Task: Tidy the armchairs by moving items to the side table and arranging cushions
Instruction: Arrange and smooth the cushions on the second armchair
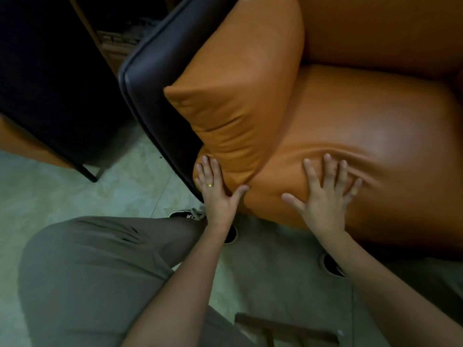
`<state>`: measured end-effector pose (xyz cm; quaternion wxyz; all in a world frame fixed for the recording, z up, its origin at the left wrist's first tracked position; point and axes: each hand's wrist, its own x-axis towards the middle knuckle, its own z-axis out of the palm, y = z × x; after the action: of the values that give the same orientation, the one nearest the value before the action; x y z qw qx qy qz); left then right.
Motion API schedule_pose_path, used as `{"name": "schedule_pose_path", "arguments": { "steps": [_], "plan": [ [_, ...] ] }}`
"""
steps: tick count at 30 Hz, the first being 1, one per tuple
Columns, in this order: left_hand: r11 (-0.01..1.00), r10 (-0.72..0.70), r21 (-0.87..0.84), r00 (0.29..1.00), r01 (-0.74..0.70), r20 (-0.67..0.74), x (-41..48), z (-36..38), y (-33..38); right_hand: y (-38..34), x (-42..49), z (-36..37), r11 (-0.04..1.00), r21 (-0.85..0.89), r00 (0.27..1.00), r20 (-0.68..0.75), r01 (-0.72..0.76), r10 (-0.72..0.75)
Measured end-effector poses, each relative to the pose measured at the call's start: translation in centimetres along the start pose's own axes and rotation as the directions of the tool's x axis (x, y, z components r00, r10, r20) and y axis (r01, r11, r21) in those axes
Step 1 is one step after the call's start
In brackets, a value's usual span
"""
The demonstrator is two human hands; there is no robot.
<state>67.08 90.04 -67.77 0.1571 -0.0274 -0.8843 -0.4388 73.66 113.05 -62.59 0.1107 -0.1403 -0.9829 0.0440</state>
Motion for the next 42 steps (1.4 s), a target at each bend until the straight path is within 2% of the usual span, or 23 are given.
{"name": "schedule_pose_path", "arguments": {
  "steps": [3,6,8,10,11,12,13,15,16,20,22,25,28,30,32,35,38,39,42],
  "plan": [
    [1.0,-0.009,0.03,0.997,0.007,0.07,-0.1,-0.8,0.9,0.1,-0.3,-0.9,1.0,0.01,0.999,0.036,-0.017,0.016],
    [0.992,-0.095,0.094,0.992,0.087,0.081,-0.3,-3.0,3.3,-0.1,-0.1,-2.1,0.998,0.057,0.995,0.104,-0.001,-0.005],
    [0.966,-0.243,0.108,0.968,0.235,0.064,-1.6,-3.0,5.1,0.5,-0.5,-3.0,0.997,0.07,0.987,0.154,0.03,-0.041],
    [0.882,-0.471,0.023,0.88,0.47,0.063,-4.5,-2.2,7.9,2.2,-1.0,-3.5,0.995,0.082,0.985,0.163,0.052,-0.065],
    [0.839,-0.541,-0.008,0.836,0.544,0.095,-6.0,-1.6,9.4,3.4,-1.3,-3.8,0.995,0.091,0.986,0.159,0.035,-0.049],
    [0.836,-0.544,-0.011,0.83,0.549,0.122,-7.2,-0.9,10.8,4.9,-1.7,-4.1,0.995,0.096,0.989,0.147,0.006,-0.02],
    [0.871,-0.487,0.013,0.862,0.491,0.142,-8.1,-0.3,12.2,6.5,-2.2,-4.2,0.995,0.093,0.991,0.133,-0.024,0.012],
    [0.961,-0.278,0.034,0.946,0.276,0.164,-8.9,0.6,14.4,9.9,-3.4,-4.4,0.995,0.07,0.991,0.114,-0.071,0.063],
    [0.973,-0.23,0.039,0.959,0.227,0.163,-8.8,1.0,15.2,11.5,-3.8,-4.6,0.994,0.065,0.99,0.114,-0.089,0.082],
    [0.978,-0.209,0.028,0.967,0.207,0.145,-9.1,1.8,16.6,15.4,-4.6,-5.3,0.981,0.09,0.982,0.102,-0.171,0.161],
    [0.998,-0.06,0.0,0.982,0.061,0.181,-10.0,2.4,17.8,16.1,-4.8,-5.1,0.979,0.101,0.982,0.087,-0.178,0.17],
    [0.963,0.206,0.096,0.916,-0.253,0.343,-9.6,4.7,19.0,16.6,-4.8,-4.5,0.982,0.09,0.986,0.057,-0.164,0.159],
    [0.879,0.236,0.259,0.836,-0.401,0.495,-7.4,6.9,18.9,16.6,-4.8,-4.2,0.982,0.103,0.987,0.028,-0.161,0.158],
    [0.818,0.257,0.328,0.81,-0.473,0.527,-6.2,7.7,18.7,16.7,-4.9,-3.9,0.969,0.145,0.979,-0.025,-0.198,0.204],
    [0.716,0.355,0.359,0.755,-0.599,0.551,-5.4,8.2,17.9,16.8,-4.7,-3.5,0.943,0.211,0.955,-0.099,-0.256,0.281],
    [0.619,0.474,0.361,0.699,-0.697,0.535,-4.9,9.0,16.5,16.0,-4.1,-2.3,0.926,0.232,0.91,-0.225,-0.297,0.349],
    [0.619,0.537,0.399,0.736,-0.676,0.413,-4.7,10.9,16.2,15.0,-2.3,-0.6,0.901,0.243,0.826,-0.366,-0.359,0.428],
    [0.612,0.569,0.41,0.736,-0.677,0.367,-4.5,11.7,15.9,15.0,-1.7,0.2,0.899,0.243,0.793,-0.425,-0.365,0.437],
    [0.548,0.672,0.419,0.679,-0.724,0.295,-4.1,13.1,14.7,14.9,-0.6,2.0,0.914,0.195,0.716,-0.572,-0.355,0.4]
  ]
}}
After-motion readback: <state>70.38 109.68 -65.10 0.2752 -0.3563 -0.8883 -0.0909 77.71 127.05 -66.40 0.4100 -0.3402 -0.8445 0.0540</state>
